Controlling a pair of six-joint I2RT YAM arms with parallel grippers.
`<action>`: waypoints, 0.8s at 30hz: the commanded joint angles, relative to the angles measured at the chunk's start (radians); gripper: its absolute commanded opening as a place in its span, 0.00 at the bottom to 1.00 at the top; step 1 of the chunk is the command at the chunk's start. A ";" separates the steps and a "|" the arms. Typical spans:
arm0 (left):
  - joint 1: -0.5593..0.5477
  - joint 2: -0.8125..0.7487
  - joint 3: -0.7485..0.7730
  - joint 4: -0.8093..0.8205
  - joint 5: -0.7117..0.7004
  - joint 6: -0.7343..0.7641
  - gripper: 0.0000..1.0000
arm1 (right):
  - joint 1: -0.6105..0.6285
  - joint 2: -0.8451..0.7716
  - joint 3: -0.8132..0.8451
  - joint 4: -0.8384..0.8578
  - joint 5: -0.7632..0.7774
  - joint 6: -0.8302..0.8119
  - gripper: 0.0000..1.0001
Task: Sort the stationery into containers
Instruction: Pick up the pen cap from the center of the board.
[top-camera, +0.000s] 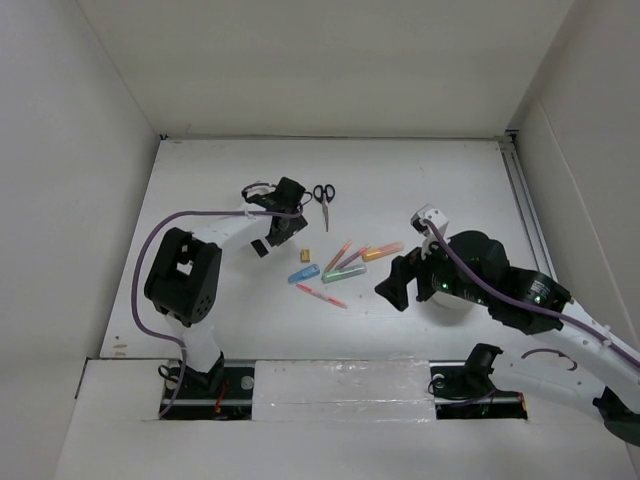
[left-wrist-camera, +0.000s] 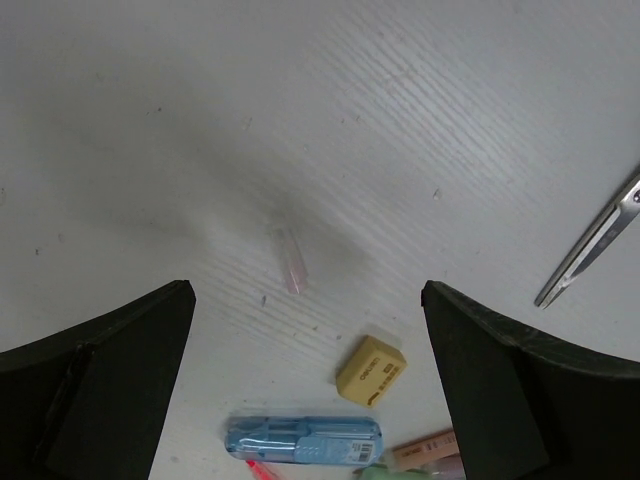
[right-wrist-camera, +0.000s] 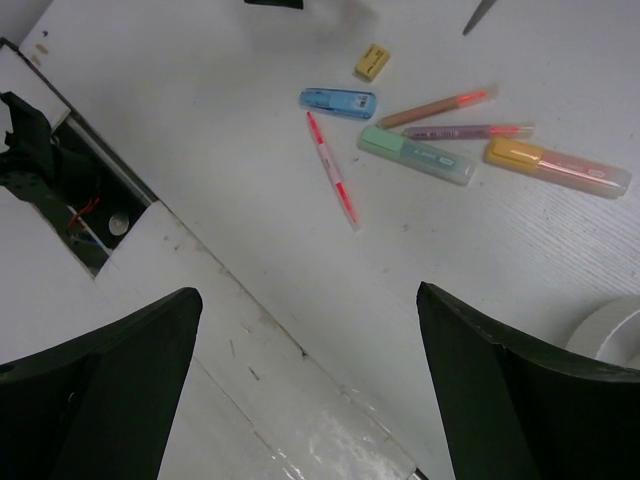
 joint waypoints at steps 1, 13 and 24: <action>0.022 -0.005 0.048 -0.029 -0.033 -0.069 0.95 | 0.008 -0.006 -0.007 0.056 -0.034 0.011 0.94; 0.022 0.028 0.025 -0.038 -0.022 -0.085 0.67 | 0.017 -0.060 -0.028 0.056 -0.034 0.020 0.94; 0.022 0.088 0.013 -0.049 -0.024 -0.104 0.58 | 0.017 -0.092 -0.041 0.057 -0.043 0.031 0.94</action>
